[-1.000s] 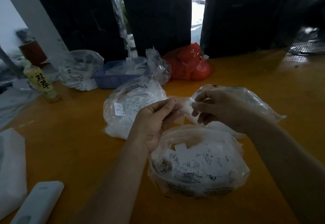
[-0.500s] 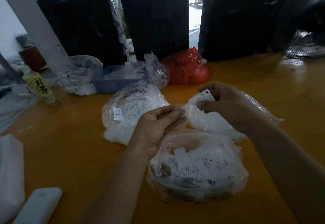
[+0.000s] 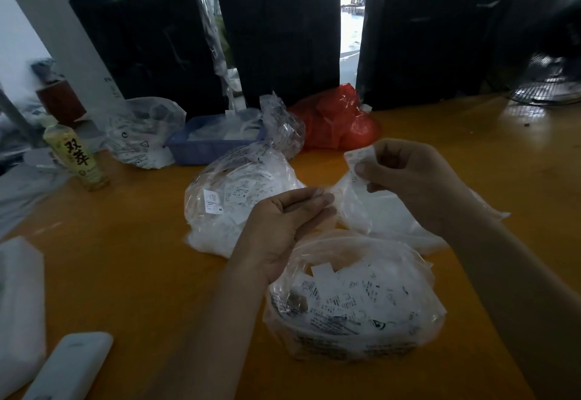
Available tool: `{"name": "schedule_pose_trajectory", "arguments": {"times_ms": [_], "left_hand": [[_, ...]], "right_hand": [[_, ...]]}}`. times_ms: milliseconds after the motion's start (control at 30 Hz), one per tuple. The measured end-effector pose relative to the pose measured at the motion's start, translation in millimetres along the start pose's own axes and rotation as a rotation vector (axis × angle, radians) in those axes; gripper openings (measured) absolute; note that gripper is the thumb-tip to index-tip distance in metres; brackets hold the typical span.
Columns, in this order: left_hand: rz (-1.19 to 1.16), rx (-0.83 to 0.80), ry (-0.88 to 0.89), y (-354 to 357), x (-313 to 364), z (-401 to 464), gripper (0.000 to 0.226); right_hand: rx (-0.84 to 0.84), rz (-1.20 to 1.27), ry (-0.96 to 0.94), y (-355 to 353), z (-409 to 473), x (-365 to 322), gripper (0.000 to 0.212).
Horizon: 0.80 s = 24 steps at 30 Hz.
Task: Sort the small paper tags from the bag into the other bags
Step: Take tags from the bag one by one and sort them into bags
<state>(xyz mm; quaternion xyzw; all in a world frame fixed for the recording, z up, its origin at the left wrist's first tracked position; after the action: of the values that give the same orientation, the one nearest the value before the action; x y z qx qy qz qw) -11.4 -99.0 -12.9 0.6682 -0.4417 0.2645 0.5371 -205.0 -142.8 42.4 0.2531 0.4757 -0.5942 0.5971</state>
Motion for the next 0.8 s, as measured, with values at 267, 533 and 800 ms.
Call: {"name": "schedule_pose_trajectory", "arguments": {"times_ms": [267, 533, 800], "left_hand": [[0.047, -0.016, 0.011, 0, -1, -1, 0.045], [0.093, -0.035, 0.011, 1, -2, 0, 0.031], [0.183, -0.017, 0.038, 0, -3, 1, 0.032]], "right_hand": [[-0.111, -0.379, -0.173, 6, -1, -17, 0.008], [-0.132, -0.592, -0.222, 12, -2, -22, 0.01], [-0.185, -0.757, -0.277, 18, -6, -29, 0.012]]}}
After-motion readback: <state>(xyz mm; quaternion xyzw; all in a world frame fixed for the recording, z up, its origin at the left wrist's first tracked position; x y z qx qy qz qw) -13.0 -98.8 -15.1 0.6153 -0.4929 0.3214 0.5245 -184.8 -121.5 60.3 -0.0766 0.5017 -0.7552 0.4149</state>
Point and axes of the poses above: each hand's wrist, its own z-axis towards the middle knuckle, its own y-axis out of the palm, x = y × z, the point moved 6 cm from there along z, towards the middle knuckle, and after that the axes turned 11 degrees about -y, right-handed, at the moved point
